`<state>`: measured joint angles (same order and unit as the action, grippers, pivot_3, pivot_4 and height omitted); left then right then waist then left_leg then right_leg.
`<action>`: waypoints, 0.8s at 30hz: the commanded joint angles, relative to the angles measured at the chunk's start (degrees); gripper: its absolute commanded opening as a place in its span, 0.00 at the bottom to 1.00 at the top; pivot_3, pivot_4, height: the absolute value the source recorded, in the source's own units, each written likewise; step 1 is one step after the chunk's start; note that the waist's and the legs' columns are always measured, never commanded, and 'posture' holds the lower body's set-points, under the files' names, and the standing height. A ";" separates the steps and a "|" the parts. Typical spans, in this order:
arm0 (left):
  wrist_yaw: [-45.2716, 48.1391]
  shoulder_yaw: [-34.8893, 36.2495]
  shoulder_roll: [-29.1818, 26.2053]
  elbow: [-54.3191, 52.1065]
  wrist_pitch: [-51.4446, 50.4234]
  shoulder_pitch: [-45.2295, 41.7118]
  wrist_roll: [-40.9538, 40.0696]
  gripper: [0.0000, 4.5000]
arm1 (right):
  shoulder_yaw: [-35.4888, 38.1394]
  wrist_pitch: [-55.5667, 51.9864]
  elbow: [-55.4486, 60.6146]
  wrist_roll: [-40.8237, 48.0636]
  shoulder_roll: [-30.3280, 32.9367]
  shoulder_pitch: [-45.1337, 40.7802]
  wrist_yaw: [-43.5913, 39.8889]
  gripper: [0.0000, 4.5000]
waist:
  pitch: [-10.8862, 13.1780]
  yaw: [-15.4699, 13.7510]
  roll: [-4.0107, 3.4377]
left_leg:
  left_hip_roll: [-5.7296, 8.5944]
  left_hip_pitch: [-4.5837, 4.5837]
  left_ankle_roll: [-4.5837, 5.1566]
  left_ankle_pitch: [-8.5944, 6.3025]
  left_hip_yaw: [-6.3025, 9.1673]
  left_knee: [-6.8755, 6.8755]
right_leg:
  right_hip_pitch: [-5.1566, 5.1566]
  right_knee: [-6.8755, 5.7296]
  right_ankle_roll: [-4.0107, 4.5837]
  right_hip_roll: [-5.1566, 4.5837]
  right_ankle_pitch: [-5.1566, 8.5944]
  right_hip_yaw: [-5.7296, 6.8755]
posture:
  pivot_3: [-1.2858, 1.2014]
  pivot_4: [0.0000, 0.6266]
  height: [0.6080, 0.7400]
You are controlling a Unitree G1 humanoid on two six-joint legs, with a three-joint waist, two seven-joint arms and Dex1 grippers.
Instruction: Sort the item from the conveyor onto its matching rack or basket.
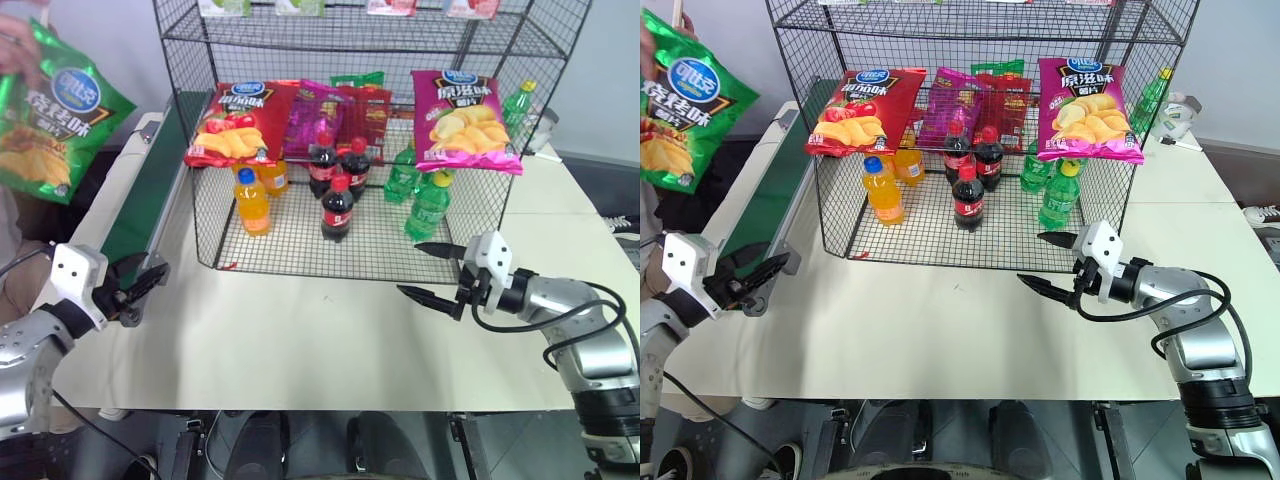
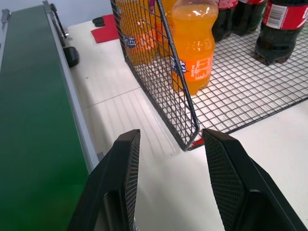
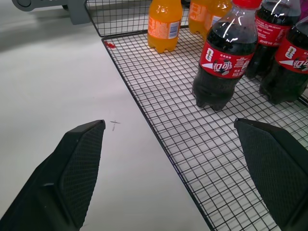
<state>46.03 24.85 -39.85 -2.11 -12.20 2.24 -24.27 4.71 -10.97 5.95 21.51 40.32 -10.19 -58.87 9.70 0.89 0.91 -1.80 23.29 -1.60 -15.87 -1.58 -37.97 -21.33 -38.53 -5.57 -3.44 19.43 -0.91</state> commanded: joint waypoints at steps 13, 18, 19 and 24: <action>-0.20 0.03 -0.75 -0.05 2.12 0.14 0.83 0.49 | -0.66 2.08 -0.34 -0.21 -0.45 -1.43 -0.48 1.00 | 0.00 0.01 0.00 | 0.00 0.00 0.00 0.00 0.00 -0.01 | 0.00 -0.01 0.00 0.00 0.00 0.00 | 0.52 0.24 0.99; -0.94 -0.05 -1.00 0.43 2.60 0.08 2.12 0.49 | -1.00 2.46 -0.84 -0.40 -0.42 -1.74 -0.58 1.00 | 0.00 0.00 0.00 | 0.00 0.00 0.00 0.00 0.00 -0.01 | 0.00 -0.01 0.00 0.00 0.00 0.00 | 0.52 0.24 0.99; -1.28 0.06 -1.02 0.42 1.81 -0.02 1.99 0.49 | -1.03 2.51 -0.90 -0.40 -0.41 -1.78 -0.64 1.00 | 0.00 0.00 0.00 | 0.00 0.00 0.00 0.00 0.00 -0.01 | 0.00 -0.01 0.00 0.00 0.00 0.00 | 0.52 0.24 0.99; -1.04 0.73 -1.42 -0.24 -1.43 -0.22 0.04 0.49 | -0.93 2.78 -1.33 -0.32 -0.21 -1.74 -1.13 1.00 | 0.00 0.00 0.00 | 0.00 0.00 0.00 0.00 0.00 -0.02 | 0.00 -0.02 0.00 0.00 0.00 0.00 | 0.52 0.24 0.99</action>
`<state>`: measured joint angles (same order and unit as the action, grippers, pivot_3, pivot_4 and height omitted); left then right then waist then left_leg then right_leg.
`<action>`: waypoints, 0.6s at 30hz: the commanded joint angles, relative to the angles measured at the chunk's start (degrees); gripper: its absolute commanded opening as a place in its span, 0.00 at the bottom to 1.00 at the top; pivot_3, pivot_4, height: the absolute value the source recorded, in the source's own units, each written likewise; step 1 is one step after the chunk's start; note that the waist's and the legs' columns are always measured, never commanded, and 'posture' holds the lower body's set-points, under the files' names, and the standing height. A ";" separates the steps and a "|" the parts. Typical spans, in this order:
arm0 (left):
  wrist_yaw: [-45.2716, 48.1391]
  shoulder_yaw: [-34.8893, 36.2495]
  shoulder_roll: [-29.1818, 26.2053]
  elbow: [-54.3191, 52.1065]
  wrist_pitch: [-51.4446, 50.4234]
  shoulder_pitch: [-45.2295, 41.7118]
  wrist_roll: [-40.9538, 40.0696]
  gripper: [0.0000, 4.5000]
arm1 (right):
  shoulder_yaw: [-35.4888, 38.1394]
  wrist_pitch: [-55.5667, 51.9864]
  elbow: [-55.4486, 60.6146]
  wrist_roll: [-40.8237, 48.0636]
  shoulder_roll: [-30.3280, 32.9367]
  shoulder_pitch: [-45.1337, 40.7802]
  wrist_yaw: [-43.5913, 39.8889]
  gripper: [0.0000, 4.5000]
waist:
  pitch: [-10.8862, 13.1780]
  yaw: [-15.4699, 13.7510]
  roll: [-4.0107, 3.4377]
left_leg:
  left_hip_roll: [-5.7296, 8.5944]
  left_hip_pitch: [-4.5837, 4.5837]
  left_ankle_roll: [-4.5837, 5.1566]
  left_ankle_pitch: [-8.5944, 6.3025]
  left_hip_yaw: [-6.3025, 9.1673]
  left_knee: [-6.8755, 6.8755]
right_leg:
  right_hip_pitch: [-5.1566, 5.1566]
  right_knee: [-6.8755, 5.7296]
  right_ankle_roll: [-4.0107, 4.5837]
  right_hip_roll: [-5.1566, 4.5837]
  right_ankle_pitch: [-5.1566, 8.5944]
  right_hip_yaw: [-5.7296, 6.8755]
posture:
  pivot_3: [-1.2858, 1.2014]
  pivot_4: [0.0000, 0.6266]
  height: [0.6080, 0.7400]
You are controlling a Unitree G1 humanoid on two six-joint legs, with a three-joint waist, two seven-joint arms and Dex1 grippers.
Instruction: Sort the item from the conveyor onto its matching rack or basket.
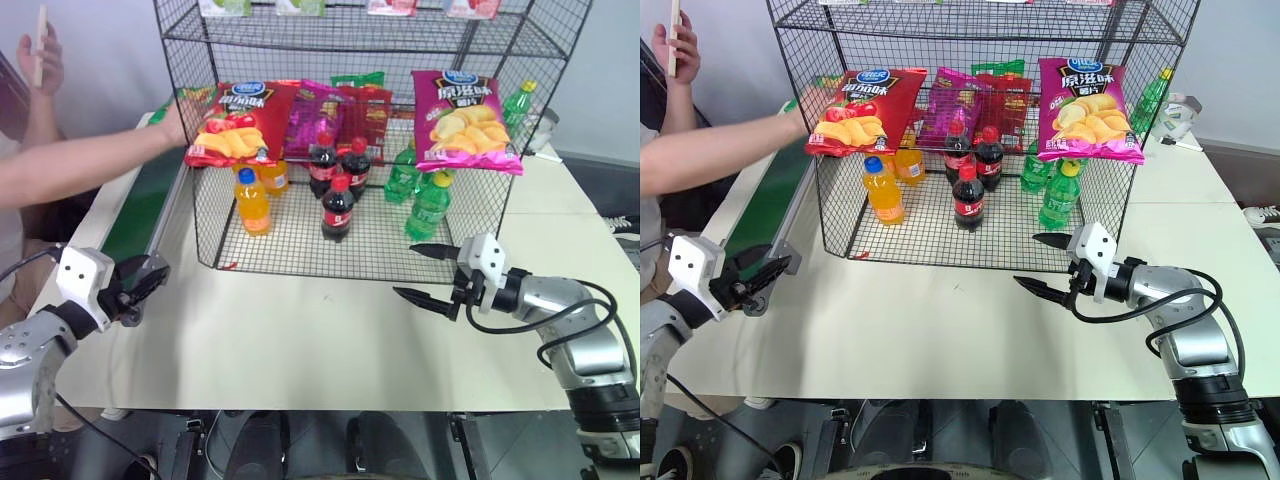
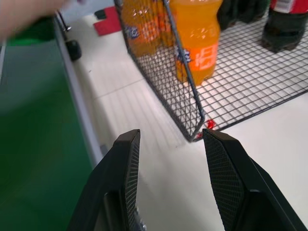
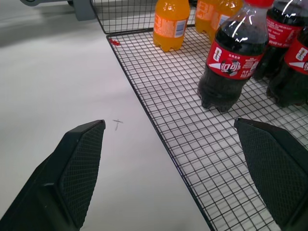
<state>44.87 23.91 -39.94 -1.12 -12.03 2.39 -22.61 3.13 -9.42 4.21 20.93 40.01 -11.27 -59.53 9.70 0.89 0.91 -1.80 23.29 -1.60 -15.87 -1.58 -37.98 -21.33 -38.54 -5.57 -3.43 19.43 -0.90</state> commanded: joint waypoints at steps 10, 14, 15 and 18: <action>-3.34 4.84 -0.66 -2.52 -8.72 -0.68 -5.74 0.49 | 0.14 0.77 0.51 0.41 -0.24 -0.91 -0.89 1.00 | 0.00 0.04 0.00 | 0.00 0.00 0.00 0.00 0.00 0.00 | -0.01 -0.03 0.00 0.00 0.00 0.00 | 0.52 0.24 0.99; -5.16 5.98 -0.37 -4.21 -11.15 -0.48 -7.10 0.49 | -0.02 0.75 0.49 0.44 -0.18 -0.91 -1.11 1.00 | -0.02 0.02 0.03 | 0.00 0.00 0.00 0.00 0.00 -0.01 | -0.01 -0.03 0.00 -0.01 0.00 0.00 | 0.52 0.24 0.99; -5.00 6.03 -0.40 -4.59 -11.18 -0.46 -7.34 0.49 | -0.05 0.73 0.47 0.46 -0.17 -0.97 -1.17 1.00 | -0.02 0.03 0.03 | 0.00 0.00 0.00 0.00 0.00 -0.01 | -0.01 -0.03 0.00 -0.01 0.00 0.00 | 0.52 0.24 0.99; -3.06 6.22 -1.48 -5.45 -13.48 0.20 -9.18 0.49 | -0.23 0.69 0.49 0.41 -0.27 -1.40 -1.27 1.00 | -0.02 0.03 0.03 | 0.00 0.00 0.00 0.00 0.01 -0.01 | -0.01 -0.04 0.00 -0.01 0.00 -0.01 | 0.52 0.24 0.99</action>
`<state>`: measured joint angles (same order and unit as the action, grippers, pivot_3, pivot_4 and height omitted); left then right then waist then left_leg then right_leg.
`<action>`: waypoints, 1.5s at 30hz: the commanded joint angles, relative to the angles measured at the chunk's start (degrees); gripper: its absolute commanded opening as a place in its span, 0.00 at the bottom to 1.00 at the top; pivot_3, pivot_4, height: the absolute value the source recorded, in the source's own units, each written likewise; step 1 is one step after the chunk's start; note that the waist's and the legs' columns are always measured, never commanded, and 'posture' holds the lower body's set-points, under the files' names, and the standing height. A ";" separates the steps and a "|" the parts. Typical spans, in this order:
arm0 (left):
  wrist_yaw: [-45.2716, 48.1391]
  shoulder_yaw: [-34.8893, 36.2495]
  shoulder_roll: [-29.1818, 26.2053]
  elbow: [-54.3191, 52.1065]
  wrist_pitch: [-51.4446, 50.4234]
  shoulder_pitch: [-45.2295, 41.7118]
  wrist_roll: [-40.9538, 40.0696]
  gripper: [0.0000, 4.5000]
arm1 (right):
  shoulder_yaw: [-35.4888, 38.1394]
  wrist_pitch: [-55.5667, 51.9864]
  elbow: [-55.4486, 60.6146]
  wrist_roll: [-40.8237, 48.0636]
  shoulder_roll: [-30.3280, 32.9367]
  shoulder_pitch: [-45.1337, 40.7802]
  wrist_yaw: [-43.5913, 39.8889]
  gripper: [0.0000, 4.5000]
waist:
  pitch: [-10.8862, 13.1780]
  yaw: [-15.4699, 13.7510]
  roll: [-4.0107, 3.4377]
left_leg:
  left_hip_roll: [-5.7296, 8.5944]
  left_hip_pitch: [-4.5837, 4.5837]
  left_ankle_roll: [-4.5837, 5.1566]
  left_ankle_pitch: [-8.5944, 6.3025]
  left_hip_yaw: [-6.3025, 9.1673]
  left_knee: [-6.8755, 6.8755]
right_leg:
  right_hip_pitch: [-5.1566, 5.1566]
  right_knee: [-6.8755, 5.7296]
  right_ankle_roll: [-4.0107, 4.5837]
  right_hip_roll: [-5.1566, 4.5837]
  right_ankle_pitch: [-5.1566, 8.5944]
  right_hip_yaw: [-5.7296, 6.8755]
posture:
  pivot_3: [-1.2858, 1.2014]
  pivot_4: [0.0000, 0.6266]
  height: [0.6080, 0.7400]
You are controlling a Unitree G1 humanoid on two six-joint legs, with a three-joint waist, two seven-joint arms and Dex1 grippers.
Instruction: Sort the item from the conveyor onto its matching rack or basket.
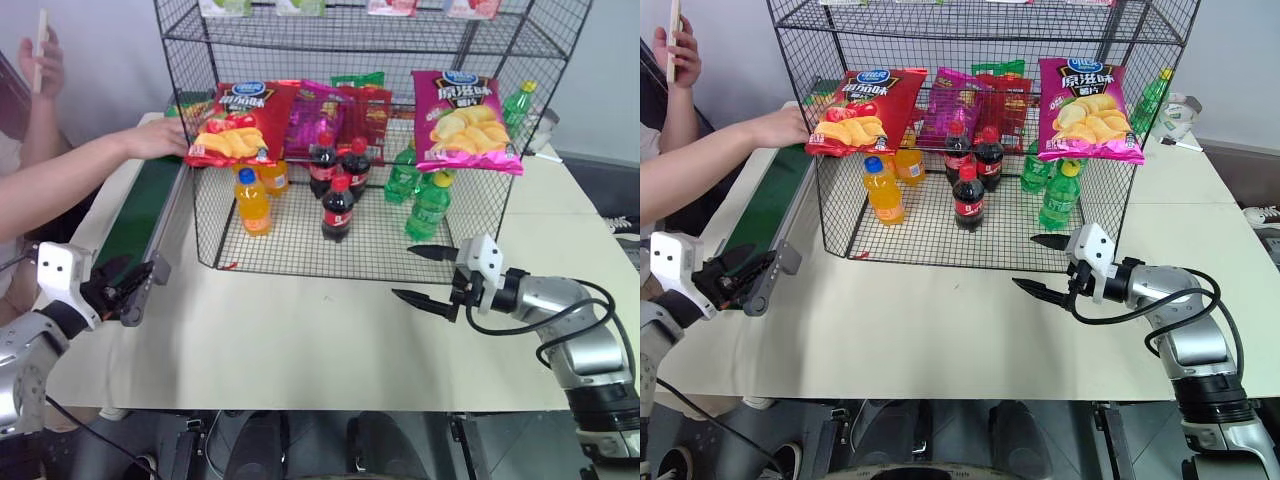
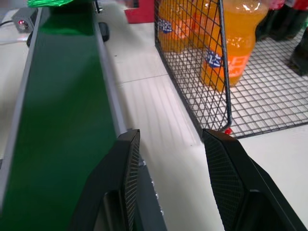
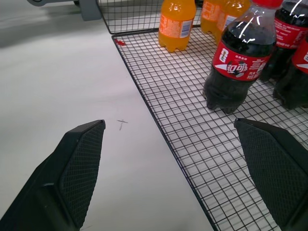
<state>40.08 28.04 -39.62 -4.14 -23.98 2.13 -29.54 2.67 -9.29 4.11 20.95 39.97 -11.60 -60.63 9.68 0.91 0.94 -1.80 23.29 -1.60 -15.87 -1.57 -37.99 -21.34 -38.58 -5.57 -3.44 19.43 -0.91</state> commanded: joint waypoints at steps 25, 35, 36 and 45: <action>-9.97 18.77 4.81 -7.16 -16.16 0.43 -21.62 0.49 | -1.66 -0.08 0.86 0.68 -1.02 -2.86 -1.00 1.00 | -0.05 0.27 0.08 | 0.00 -0.02 -0.02 0.01 0.02 -0.06 | -0.02 -0.09 0.00 -0.01 0.00 -0.01 | 0.52 0.24 0.99; -6.07 13.46 -1.58 -4.84 8.83 5.86 1.88 0.68 | -2.75 -6.77 7.26 7.27 -3.18 -4.13 -2.58 1.00 | -0.07 -0.24 0.13 | 0.04 -0.04 -0.02 0.01 0.02 -0.04 | 0.03 -0.06 0.03 -0.07 0.01 0.00 | 0.52 0.24 0.99; -3.69 12.68 -2.51 -4.47 11.10 6.92 3.31 0.78 | -3.34 -6.95 8.30 7.31 -3.25 -3.92 -2.99 1.00 | -0.07 -0.11 0.13 | 0.03 -0.02 -0.02 0.01 0.02 -0.04 | 0.00 -0.06 0.03 -0.06 0.01 0.00 | 0.52 0.24 0.99; -10.93 5.81 -11.21 6.00 40.46 14.66 34.83 0.99 | -12.49 -5.90 13.29 4.08 -6.57 -4.41 -4.07 1.00 | -0.10 0.18 0.17 | -0.02 0.00 0.00 -0.01 0.00 0.13 | -0.02 0.14 0.04 -0.05 0.01 0.00 | 0.52 0.24 0.99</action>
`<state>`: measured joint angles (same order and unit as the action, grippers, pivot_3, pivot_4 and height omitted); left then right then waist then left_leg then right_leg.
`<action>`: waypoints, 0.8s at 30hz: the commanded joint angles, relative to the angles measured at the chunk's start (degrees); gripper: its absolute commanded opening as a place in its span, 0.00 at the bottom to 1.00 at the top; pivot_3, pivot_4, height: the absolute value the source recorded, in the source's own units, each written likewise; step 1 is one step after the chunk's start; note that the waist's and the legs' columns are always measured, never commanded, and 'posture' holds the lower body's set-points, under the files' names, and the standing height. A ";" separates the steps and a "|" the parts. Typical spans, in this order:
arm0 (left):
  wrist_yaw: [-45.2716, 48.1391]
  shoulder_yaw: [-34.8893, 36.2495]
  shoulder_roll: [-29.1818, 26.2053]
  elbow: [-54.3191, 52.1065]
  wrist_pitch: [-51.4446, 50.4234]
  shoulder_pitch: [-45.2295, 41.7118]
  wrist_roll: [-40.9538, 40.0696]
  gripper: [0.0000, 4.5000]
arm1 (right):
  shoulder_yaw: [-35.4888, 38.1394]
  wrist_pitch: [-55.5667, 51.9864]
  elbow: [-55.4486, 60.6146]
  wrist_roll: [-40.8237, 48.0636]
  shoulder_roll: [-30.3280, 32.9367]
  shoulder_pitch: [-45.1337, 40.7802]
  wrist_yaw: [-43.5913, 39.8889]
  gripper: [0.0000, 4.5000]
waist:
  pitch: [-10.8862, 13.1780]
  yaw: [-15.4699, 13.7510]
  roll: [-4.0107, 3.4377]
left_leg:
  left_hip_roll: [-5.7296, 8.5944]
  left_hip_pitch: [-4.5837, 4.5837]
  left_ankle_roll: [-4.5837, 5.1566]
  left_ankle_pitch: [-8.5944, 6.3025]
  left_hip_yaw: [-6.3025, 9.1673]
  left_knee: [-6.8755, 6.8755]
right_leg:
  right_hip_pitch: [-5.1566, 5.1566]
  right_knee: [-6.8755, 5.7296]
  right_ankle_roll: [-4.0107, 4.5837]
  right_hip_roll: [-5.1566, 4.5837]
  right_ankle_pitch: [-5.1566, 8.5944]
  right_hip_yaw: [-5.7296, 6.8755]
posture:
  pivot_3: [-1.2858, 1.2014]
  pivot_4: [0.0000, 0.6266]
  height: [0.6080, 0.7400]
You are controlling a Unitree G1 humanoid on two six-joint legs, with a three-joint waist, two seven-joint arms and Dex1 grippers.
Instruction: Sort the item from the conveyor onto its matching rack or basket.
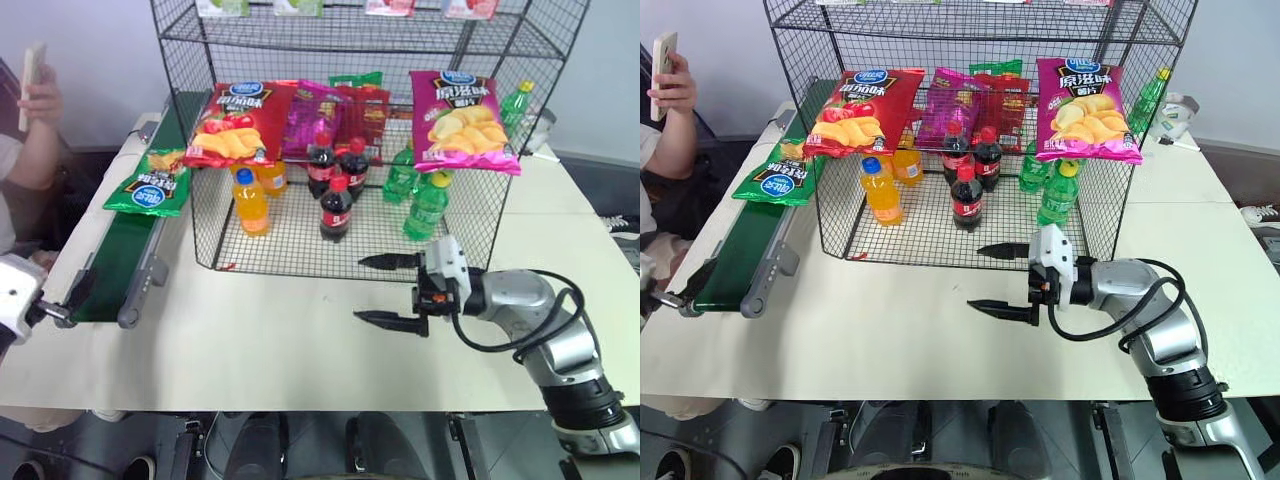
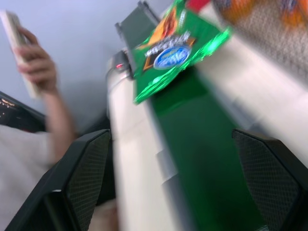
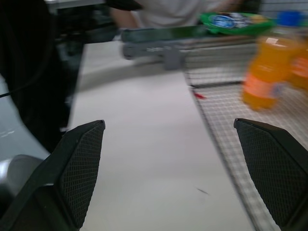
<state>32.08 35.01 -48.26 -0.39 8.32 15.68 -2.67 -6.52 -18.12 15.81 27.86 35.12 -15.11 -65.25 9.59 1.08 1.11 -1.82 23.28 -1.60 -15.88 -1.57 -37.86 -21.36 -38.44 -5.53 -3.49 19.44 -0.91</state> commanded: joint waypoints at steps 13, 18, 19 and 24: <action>-9.66 -2.96 -5.74 9.70 19.52 0.74 16.94 0.99 | -6.89 10.40 -3.25 -9.83 -5.55 -3.05 3.03 1.00 | 0.00 0.06 0.00 | 0.02 0.04 0.00 -0.01 -0.02 0.02 | -0.06 0.00 0.00 -0.07 0.00 0.01 | 0.52 0.24 0.99; -9.83 -5.29 -6.19 12.56 21.68 -0.25 17.47 0.99 | -6.70 10.04 -2.84 -9.54 -5.55 -3.25 3.51 1.00 | 0.00 0.08 0.00 | 0.01 0.04 0.00 -0.01 -0.02 0.02 | -0.06 -0.01 0.00 -0.07 -0.01 0.02 | 0.52 0.24 0.99; -9.50 -6.04 -6.12 13.23 21.64 -0.71 17.06 0.99 | -6.67 10.05 -2.75 -9.60 -5.57 -3.31 3.67 1.00 | 0.00 0.07 0.00 | 0.01 0.04 0.00 -0.01 -0.02 0.02 | -0.06 -0.01 0.00 -0.07 -0.01 0.02 | 0.52 0.24 0.99; -9.79 -9.31 -6.16 15.43 22.84 -3.18 17.08 0.99 | -6.55 9.91 -2.41 -9.71 -5.29 -3.58 4.20 1.00 | 0.00 0.06 0.00 | 0.02 0.03 0.00 -0.01 -0.02 0.02 | -0.06 -0.03 -0.01 -0.06 -0.01 0.04 | 0.52 0.24 0.99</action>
<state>22.98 25.63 -53.37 15.24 30.39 13.30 14.77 -14.21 -8.95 11.92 18.10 29.81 -17.83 -61.24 9.59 1.13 1.11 -1.80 23.32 -1.60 -15.89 -1.59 -37.84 -21.43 -38.47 -5.54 -3.55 19.43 -0.86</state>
